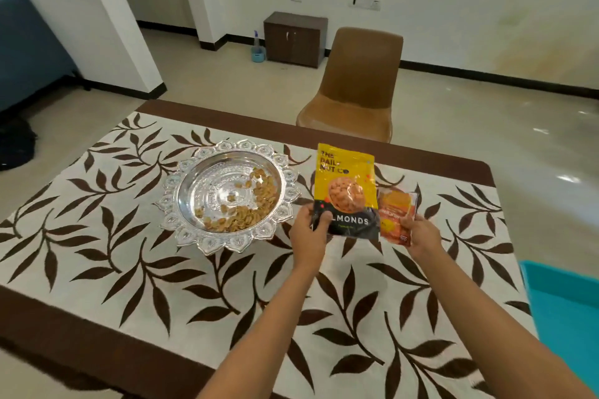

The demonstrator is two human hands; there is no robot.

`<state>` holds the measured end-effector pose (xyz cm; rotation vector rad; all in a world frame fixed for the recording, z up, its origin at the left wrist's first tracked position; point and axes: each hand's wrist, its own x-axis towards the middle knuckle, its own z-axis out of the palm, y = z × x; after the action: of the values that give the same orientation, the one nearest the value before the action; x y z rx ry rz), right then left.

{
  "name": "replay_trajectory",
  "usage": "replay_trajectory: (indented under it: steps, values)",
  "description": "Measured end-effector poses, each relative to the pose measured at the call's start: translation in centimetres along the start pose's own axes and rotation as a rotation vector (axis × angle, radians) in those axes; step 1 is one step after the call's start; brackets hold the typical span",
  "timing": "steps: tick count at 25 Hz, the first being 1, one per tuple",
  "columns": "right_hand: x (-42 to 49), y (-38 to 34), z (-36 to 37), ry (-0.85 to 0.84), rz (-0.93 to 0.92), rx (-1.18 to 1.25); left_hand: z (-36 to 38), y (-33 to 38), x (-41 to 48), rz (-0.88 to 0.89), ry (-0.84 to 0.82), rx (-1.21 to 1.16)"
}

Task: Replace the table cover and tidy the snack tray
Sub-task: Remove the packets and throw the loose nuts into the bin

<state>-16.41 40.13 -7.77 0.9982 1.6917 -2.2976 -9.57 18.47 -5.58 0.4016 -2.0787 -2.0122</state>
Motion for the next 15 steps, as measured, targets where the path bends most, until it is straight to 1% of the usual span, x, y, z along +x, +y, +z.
replay_trajectory:
  steps: [2, 4, 6, 8, 9, 11, 12, 13, 14, 15]
  values:
    - [-0.1, 1.7, -2.2, 0.039, 0.046, -0.095, 1.5, -3.3, -1.4, -0.137, -0.071, 0.048]
    - [-0.2, 3.5, -3.9, 0.078, 0.045, -0.249, 1.9, -6.2, -2.3, -0.218, -0.101, 0.186]
    - [-0.2, 5.1, -5.1, 0.116, -0.022, -0.454, 2.0, -8.0, -2.7, -0.253, -0.101, 0.316]
    - [-0.3, 6.1, -5.6, 0.165, -0.083, -0.632, 1.8, -8.3, -2.4, -0.281, -0.111, 0.396]
    - [-0.4, 6.4, -5.6, 0.204, -0.109, -0.727, 1.7, -8.3, -2.2, -0.283, -0.118, 0.438]
    - [-0.5, 6.2, -5.0, 0.356, -0.171, -0.918, 1.5, -7.8, -2.2, -0.281, -0.119, 0.544]
    - [-0.8, 5.8, -4.0, 0.440, -0.216, -0.953, 1.6, -6.9, -2.4, -0.266, -0.116, 0.571]
    - [-1.2, 5.1, -2.4, 0.473, -0.287, -0.934, 1.6, -5.7, -2.4, -0.225, -0.114, 0.554]
    - [-1.8, 4.2, -0.4, 0.433, -0.390, -0.879, 1.4, -3.9, -2.1, -0.152, -0.113, 0.479]
    - [-2.5, 3.3, 2.1, 0.337, -0.521, -0.817, 0.8, -1.9, -1.5, -0.056, -0.111, 0.391]
